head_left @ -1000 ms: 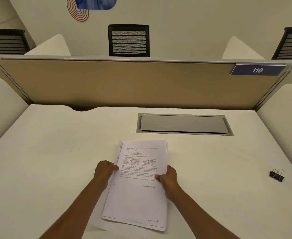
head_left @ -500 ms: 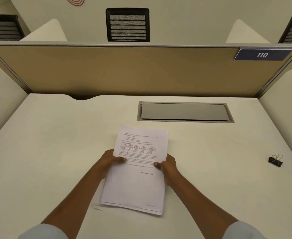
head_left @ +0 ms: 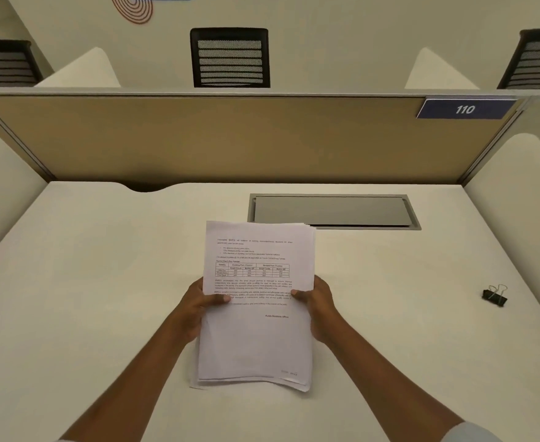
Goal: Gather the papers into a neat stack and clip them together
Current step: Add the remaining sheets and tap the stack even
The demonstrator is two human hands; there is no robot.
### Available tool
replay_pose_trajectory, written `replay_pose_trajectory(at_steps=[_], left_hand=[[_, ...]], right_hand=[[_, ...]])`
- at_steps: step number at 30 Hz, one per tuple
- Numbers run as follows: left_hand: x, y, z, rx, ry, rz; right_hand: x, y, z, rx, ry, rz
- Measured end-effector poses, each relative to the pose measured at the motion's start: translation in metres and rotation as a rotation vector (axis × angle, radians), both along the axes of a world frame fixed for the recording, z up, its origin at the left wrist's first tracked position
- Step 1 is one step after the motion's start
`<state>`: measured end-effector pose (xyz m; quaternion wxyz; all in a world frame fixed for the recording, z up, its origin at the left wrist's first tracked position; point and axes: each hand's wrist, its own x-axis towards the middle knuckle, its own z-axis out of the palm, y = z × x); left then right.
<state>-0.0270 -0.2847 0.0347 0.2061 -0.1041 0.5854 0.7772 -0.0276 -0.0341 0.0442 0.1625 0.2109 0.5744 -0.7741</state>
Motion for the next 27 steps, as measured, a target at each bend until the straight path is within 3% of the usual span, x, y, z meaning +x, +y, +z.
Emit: replay_pose_trajectory(at_steps=[5,12,18,27], left_hand=[[0.001,0.020,0.022,0.018,0.083,0.030],[-0.002,0.066,0.069,-0.029,0.245,0.136],[-0.004,0.102,0.083,-0.105,0.381,0.184],[-0.006,0.132,0.056,-0.187,0.287,0.232]], right_hand=[[0.005,0.009,0.032,0.098,0.197,-0.028],[0.026,0.031,0.072,0.395,0.579,-0.122],[0.031,0.062,0.068,0.538,0.668,-0.257],[0.032,0.087,0.032,0.481,0.712,-0.267]])
